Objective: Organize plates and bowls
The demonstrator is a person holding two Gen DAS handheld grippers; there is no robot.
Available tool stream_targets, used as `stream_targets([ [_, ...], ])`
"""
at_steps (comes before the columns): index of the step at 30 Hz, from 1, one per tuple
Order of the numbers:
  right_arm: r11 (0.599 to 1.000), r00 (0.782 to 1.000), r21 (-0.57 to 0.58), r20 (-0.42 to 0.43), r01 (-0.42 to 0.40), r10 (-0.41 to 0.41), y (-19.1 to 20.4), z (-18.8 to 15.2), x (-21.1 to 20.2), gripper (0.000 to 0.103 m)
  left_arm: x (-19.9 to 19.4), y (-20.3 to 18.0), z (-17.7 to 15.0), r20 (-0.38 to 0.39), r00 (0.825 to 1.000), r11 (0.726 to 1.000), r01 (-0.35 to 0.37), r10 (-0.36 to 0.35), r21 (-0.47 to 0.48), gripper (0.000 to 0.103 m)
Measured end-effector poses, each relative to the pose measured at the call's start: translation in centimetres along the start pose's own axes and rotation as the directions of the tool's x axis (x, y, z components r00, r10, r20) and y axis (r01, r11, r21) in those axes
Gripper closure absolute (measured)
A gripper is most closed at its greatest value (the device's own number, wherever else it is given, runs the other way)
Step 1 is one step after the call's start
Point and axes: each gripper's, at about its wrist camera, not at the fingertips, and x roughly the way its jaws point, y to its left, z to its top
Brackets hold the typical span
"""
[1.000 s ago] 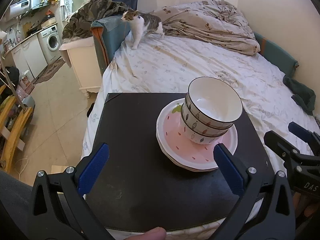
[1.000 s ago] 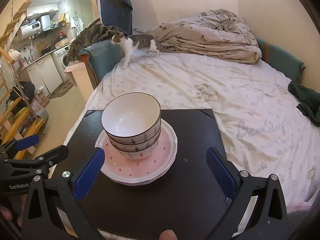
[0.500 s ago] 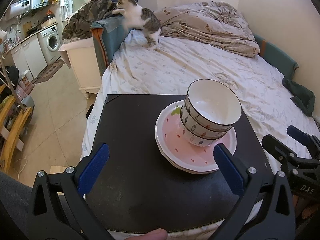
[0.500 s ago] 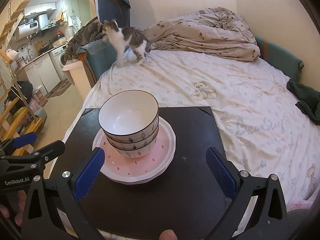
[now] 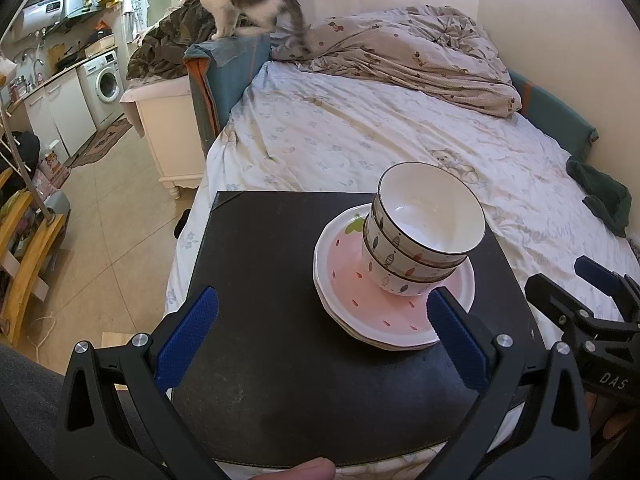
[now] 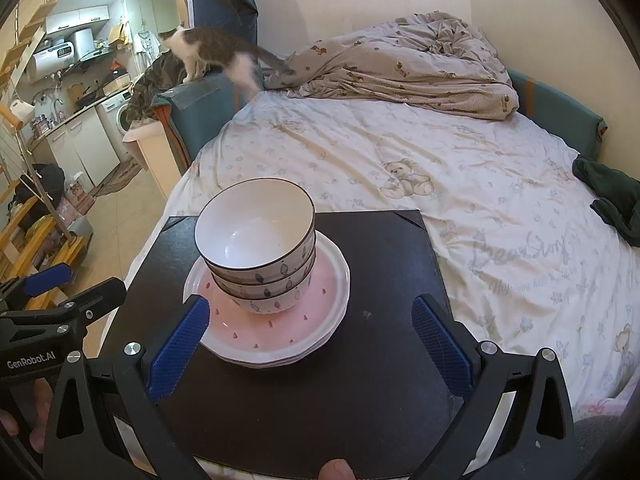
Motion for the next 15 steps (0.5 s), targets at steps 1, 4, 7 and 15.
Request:
stream_targets([
  [1,1.000,1.000,-0.001,0.000,0.001,-0.001,0.00,0.00,0.02,0.000,0.01,0.05,0.03,-0.001,1.000,1.000,0.000,0.000,-0.002,0.000],
  [4,1.000,1.000,-0.001,-0.002,0.000,0.000,-0.02,0.00,0.04,0.000,0.02,0.11,0.09,-0.004,1.000,1.000,0.000,0.000,-0.005,0.000],
  [7,1.000,1.000,-0.001,-0.004,-0.001,0.001,-0.05,-0.01,0.02,0.000,0.10,0.10,0.12,-0.007,1.000,1.000,0.000,0.000,-0.001,0.000],
  [15,1.000,1.000,0.000,-0.010,-0.002,0.002,-0.03,-0.10,0.16,0.000,0.29,0.26,0.07,-0.015,1.000,1.000,0.007,-0.008,-0.015,0.000],
])
